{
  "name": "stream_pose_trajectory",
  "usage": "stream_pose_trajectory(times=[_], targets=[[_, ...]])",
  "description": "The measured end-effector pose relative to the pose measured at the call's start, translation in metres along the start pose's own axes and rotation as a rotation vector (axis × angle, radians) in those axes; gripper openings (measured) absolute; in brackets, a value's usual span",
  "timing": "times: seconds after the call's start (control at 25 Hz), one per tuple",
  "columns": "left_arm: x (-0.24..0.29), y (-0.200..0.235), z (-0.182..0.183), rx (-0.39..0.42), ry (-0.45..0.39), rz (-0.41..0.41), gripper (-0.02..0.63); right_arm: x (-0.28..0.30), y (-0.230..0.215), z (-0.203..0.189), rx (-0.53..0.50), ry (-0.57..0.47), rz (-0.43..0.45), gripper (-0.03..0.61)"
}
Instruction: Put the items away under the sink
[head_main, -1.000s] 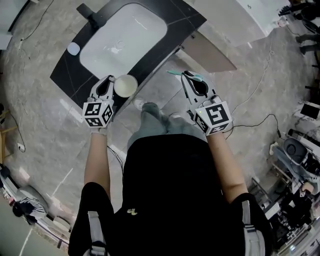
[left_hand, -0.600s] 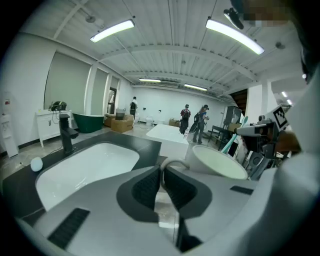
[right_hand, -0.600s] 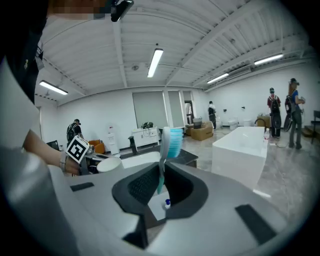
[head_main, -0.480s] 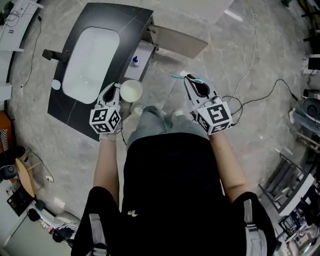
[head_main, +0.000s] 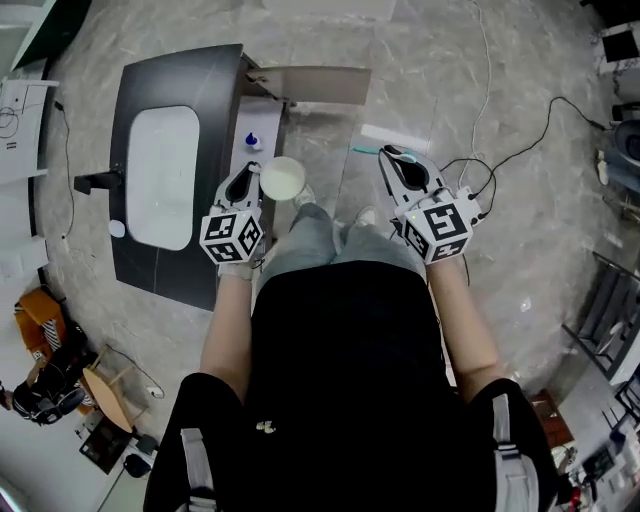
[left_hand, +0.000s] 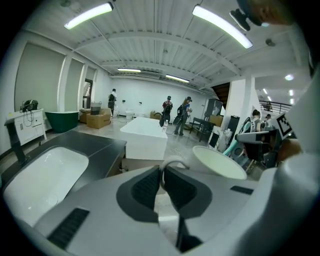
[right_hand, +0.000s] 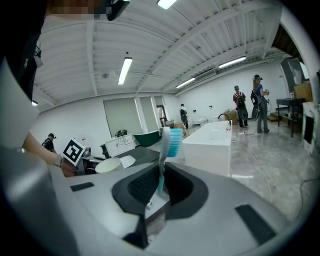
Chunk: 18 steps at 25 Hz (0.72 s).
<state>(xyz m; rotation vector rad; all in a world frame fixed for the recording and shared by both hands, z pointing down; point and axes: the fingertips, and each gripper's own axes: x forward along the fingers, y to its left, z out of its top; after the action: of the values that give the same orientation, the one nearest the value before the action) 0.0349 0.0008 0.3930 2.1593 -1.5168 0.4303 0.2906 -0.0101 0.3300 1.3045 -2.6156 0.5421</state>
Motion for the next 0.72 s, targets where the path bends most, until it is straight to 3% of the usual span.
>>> stream_pose_trajectory(times=[0.32, 0.72], targets=[[0.069, 0.005, 0.013, 0.073, 0.060, -0.151, 0.043, 0.012, -0.032, 0.005, 0.034, 0.001, -0.171, 0.051], [0.137, 0.028, 0.022, 0.196, 0.120, -0.352, 0.043, 0.034, -0.027, 0.006, 0.058, 0.008, -0.383, 0.051]])
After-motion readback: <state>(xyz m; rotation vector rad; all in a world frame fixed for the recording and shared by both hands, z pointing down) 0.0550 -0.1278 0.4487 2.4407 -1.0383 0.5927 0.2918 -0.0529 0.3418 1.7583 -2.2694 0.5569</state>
